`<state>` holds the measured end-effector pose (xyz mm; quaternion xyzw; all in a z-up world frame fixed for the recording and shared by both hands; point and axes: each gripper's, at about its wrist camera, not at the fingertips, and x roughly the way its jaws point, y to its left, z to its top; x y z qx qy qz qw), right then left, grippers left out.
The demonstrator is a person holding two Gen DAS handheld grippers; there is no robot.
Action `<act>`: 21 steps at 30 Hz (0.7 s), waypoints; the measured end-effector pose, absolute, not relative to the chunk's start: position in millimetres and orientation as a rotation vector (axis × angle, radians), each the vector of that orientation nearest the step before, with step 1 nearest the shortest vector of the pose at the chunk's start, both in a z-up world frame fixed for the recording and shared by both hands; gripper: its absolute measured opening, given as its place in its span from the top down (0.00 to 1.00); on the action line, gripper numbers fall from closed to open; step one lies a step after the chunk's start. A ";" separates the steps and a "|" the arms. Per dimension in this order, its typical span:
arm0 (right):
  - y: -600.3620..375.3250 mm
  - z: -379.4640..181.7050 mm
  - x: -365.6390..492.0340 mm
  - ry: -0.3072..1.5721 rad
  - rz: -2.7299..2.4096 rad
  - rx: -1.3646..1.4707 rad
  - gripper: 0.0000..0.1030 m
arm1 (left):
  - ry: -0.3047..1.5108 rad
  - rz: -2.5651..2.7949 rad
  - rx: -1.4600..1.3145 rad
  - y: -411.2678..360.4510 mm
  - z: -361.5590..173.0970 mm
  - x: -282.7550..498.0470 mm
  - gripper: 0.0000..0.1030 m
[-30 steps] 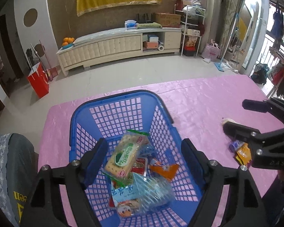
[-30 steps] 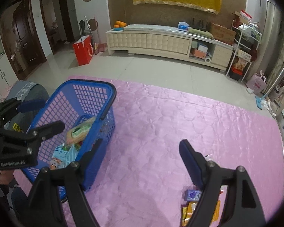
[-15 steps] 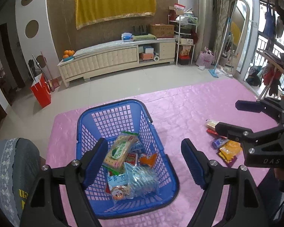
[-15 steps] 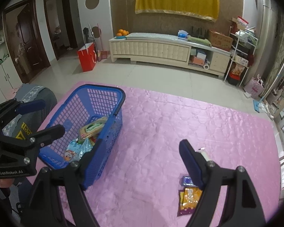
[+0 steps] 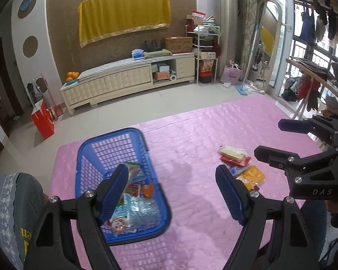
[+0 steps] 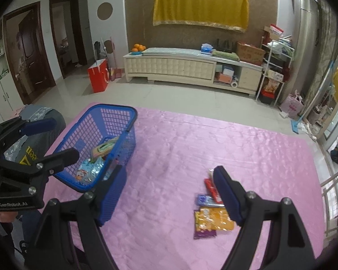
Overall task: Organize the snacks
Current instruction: 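Move both tools back toward the remaining snack pile, then grasp the orange pouch with the right tool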
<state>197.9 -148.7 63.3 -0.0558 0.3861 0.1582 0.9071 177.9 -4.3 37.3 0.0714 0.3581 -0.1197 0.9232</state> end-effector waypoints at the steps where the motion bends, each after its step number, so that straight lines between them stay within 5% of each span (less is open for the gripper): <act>1: -154.8 63.1 195.2 0.797 0.319 -0.113 0.20 | 0.733 -0.253 0.149 -9.7 37.3 176.3 0.24; 21: -237.8 -8.4 198.3 0.961 0.235 -0.067 0.20 | 0.888 -0.326 0.164 -101.8 -36.1 199.3 0.24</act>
